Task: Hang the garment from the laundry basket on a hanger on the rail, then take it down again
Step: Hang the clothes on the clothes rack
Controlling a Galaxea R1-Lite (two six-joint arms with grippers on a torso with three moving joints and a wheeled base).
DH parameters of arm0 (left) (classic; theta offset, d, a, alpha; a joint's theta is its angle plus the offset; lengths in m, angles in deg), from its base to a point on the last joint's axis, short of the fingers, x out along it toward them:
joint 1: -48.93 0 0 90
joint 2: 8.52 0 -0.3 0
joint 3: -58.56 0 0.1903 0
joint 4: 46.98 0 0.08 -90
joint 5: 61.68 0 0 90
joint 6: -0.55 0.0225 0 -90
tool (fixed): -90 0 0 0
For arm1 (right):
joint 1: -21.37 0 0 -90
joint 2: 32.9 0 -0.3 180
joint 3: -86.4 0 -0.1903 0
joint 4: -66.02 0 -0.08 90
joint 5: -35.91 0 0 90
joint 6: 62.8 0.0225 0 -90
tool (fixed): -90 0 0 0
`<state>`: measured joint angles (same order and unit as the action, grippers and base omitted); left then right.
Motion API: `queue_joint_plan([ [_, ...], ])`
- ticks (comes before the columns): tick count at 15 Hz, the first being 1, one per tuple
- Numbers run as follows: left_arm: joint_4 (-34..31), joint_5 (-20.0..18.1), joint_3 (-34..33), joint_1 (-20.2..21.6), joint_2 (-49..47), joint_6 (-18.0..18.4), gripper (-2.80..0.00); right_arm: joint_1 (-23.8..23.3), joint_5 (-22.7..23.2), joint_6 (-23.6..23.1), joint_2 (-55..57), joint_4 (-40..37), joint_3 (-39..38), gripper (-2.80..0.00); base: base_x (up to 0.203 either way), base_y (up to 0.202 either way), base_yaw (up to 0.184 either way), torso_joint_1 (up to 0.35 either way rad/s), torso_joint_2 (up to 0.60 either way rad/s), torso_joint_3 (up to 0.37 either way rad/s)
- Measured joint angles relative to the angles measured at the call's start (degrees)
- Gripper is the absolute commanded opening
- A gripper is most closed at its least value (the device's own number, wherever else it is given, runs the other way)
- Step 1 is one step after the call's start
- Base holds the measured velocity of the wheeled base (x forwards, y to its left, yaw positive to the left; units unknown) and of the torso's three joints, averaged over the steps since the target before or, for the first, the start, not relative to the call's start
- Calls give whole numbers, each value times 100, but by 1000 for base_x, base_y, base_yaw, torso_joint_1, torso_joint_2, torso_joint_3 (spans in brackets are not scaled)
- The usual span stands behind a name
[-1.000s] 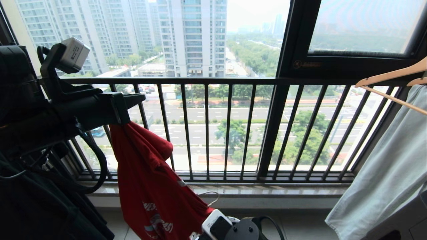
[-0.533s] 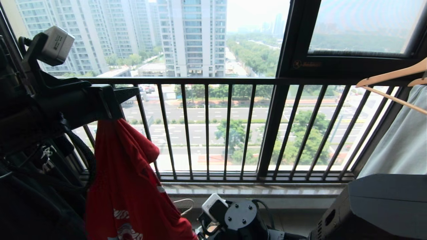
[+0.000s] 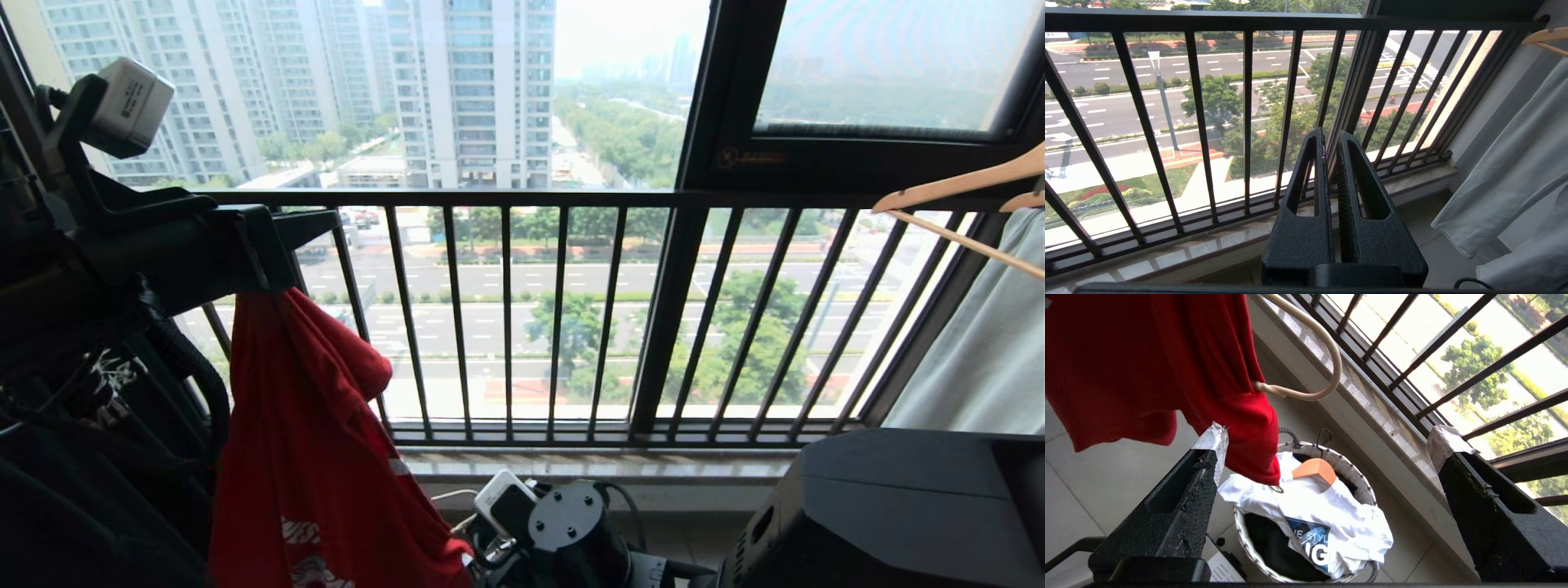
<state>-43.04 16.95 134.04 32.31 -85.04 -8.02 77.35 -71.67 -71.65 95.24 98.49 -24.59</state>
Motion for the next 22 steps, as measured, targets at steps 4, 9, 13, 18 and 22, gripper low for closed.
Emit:
queue_joint_plan([
  [4, 2, 2, -7, 0, 9, 9, -280, -56, -114, -11, 129, -27, 479, 0, 0, 0, 0, 0, 0, 0],
  [9, 2, -1, -18, 0, 59, 9, -280, -520, -352, -281, 444, -85, 1068, 0, 0, 0, 0, 0, 0, 0],
  [13, 3, 1, -18, 0, 65, 4, -280, -566, -356, -382, 327, -55, 895, 0, 0, 0, 0, 0, 0, 0],
  [18, 3, -1, -18, 0, 52, 9, -280, -505, -352, -382, 146, -44, 647, 0, 0, 0, 0, 0, 0, 0],
  [22, 3, 2, -27, 0, 67, 11, -280, -502, -354, -382, 180, -77, 891, 0, 0, 0, 0, 0, 0, 0],
])
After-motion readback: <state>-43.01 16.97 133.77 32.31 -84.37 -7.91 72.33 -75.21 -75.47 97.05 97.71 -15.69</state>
